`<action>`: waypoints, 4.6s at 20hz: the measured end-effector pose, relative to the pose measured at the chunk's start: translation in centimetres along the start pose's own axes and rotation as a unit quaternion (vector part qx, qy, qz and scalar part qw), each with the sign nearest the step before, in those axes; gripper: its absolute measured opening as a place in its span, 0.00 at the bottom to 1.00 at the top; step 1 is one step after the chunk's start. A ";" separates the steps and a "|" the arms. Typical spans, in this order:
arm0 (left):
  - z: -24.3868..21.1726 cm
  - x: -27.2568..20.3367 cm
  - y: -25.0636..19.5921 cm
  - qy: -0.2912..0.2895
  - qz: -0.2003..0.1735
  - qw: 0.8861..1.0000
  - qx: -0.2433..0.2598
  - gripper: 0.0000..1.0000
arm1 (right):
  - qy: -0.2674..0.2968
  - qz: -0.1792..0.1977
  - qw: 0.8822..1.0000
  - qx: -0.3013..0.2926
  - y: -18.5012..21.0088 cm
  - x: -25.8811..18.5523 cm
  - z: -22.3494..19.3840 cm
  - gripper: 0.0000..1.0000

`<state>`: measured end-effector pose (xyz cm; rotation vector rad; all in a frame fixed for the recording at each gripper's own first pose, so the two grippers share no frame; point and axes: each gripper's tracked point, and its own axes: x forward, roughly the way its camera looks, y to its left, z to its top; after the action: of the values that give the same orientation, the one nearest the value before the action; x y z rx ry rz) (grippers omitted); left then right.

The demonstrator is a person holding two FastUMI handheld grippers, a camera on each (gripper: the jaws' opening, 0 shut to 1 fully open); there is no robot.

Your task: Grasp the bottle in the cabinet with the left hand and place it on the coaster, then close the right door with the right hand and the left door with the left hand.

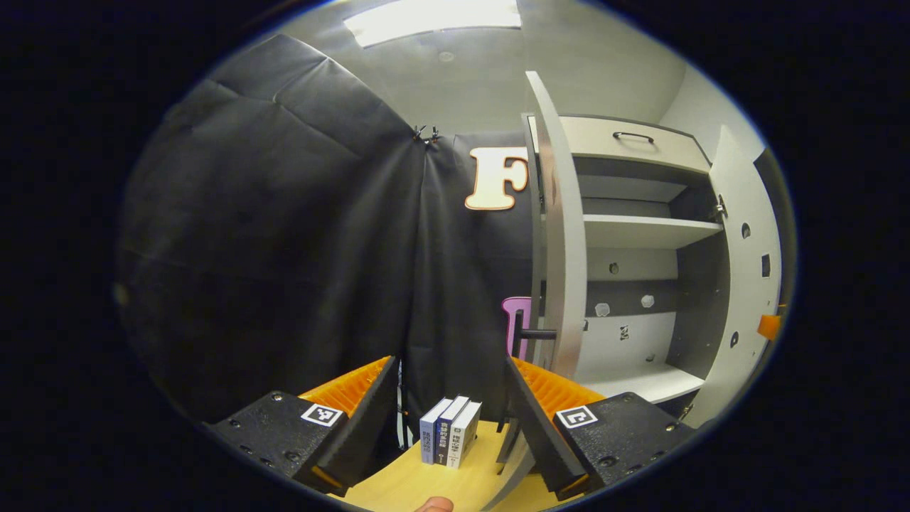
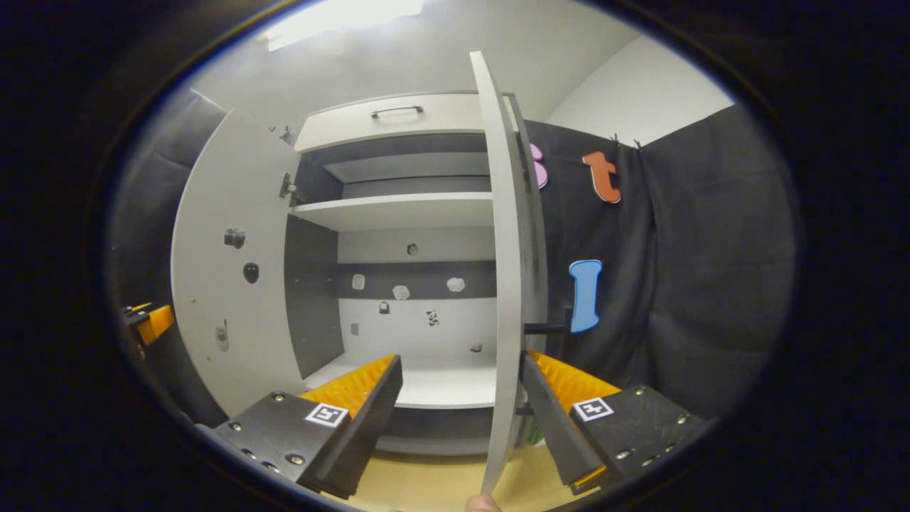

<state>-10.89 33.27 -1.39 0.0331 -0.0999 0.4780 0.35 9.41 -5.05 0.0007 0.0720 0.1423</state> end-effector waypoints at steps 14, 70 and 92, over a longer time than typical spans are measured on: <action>-3.5 2.2 0.3 0.043 -0.018 0.999 0.001 0.94 | 0.013 0.075 0.997 0.033 5.7 1.4 -0.3 0.99; -2.5 -0.4 -20.1 0.056 -0.274 0.958 -0.060 0.92 | -0.011 -0.073 0.997 -0.003 -6.6 -4.0 1.7 0.99; -2.5 0.3 -21.3 0.065 -0.265 0.960 -0.065 0.92 | -0.007 -0.068 0.998 -0.008 -7.1 -3.9 2.1 0.99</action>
<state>-0.61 14.66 -4.07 -0.0993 0.0085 -0.0634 -2.32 1.80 -2.75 -0.0182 0.0566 0.0058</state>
